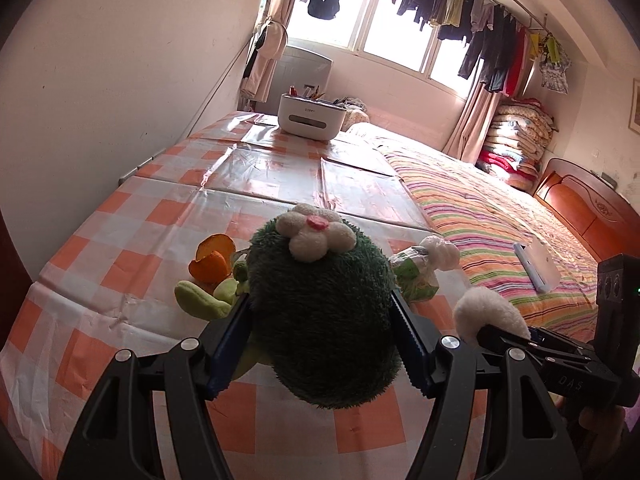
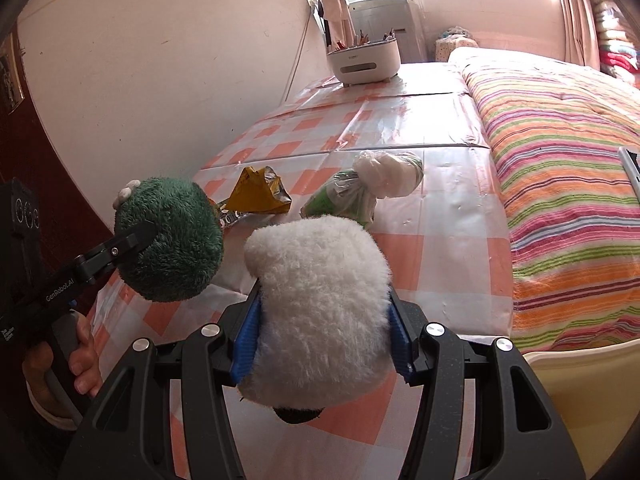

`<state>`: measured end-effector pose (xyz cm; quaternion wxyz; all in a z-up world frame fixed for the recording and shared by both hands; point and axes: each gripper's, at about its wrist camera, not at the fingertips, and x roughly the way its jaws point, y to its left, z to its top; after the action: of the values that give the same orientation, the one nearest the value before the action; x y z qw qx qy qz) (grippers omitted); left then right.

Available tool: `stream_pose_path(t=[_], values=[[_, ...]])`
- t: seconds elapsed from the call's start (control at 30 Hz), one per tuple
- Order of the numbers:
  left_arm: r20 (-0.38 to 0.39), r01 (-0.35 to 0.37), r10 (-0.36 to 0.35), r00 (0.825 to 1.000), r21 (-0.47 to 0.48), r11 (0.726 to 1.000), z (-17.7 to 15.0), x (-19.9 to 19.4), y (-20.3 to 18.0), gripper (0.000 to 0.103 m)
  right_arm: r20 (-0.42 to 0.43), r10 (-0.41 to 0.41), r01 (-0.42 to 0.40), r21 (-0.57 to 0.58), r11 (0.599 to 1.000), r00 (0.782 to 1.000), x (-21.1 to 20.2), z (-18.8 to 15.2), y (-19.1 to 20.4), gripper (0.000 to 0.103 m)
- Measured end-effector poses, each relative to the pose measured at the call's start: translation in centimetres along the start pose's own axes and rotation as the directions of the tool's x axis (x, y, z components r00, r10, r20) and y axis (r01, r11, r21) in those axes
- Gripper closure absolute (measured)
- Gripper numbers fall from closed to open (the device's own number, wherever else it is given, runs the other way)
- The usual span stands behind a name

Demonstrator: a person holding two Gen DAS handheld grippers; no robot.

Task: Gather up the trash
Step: 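Carry both plush toys over the cream bin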

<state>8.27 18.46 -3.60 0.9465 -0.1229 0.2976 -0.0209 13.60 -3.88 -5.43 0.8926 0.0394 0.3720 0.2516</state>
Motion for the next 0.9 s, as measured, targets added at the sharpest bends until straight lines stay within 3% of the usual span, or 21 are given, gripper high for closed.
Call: stream_pose_path(t=[0.5,0.9], values=[[-0.034,0.092,-0.089,0.995,0.082,0.992,-1.3,1.2,-5.9,0.038,0.060,-0.075,0.070,0.081,0.994,0.995,-4.4,-1.6,-4.8,0.050],[-0.074,0.193,-0.184,0.980,0.131,0.972,-2.7,1.6,-10.3,0.038,0.123,-0.154,0.132,0.169,0.977,0.980,-8.3,-3.0,-8.9,0.049]])
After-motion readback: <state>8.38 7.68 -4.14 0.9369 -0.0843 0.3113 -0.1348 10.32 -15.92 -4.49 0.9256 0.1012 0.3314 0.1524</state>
